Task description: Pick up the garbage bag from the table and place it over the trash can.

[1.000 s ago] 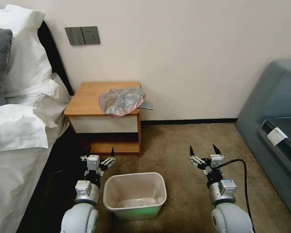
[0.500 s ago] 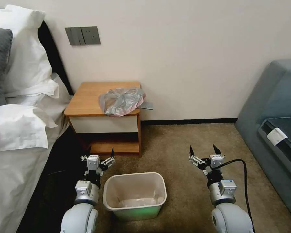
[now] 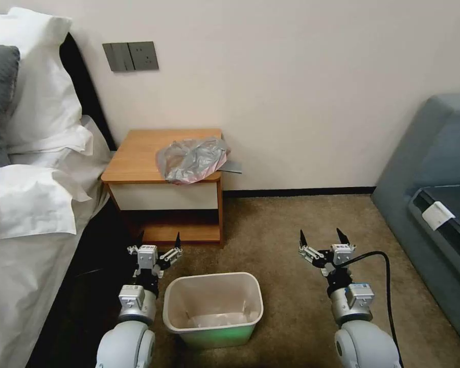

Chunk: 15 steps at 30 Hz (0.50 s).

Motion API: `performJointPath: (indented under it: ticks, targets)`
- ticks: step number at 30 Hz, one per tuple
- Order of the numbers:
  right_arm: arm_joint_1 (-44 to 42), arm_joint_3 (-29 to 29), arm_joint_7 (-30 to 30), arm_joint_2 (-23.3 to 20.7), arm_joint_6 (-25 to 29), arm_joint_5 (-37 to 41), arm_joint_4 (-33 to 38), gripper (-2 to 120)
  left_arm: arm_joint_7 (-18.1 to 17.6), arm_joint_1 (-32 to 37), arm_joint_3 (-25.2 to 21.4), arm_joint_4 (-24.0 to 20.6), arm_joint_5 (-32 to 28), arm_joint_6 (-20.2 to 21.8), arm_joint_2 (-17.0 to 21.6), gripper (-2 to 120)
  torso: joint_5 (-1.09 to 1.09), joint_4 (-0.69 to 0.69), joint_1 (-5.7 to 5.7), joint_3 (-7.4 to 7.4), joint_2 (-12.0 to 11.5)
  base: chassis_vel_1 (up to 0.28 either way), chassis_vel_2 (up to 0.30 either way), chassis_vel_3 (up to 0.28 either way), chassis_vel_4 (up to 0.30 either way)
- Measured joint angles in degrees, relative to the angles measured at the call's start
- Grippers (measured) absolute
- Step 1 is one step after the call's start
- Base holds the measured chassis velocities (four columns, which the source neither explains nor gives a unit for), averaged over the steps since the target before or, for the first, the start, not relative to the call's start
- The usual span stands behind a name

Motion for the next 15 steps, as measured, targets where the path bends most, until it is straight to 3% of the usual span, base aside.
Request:
performJointPath:
  ticks: [10, 14, 15]
  targets:
    - [-0.27, 0.0, -0.12, 0.05, -0.28, 0.12, 0.93, 100, 0.0, 0.64, -0.69, -1.06, -0.24, -0.09, -0.02, 100, -0.01, -0.01, 0.0, 0.0, 0.0, 0.0, 0.0, 0.0, 0.0]
    - [-2.52, 0.0, -1.86, 0.89, -2.64, 1.69, 8.78, 100, -0.2, 5.23, -5.88, -8.58, -2.51, -1.57, -0.4, 100, -0.01, 0.0, 0.0, 0.0, 0.0, 0.0, 0.0, 0.0, 0.0]
    - [-2.52, 0.0, -1.86, 0.89, -2.64, 1.69, 8.78, 100, -0.2, 5.23, -5.88, -8.58, -2.51, -1.57, -0.4, 100, -0.01, 0.0, 0.0, 0.0, 0.0, 0.0, 0.0, 0.0, 0.0]
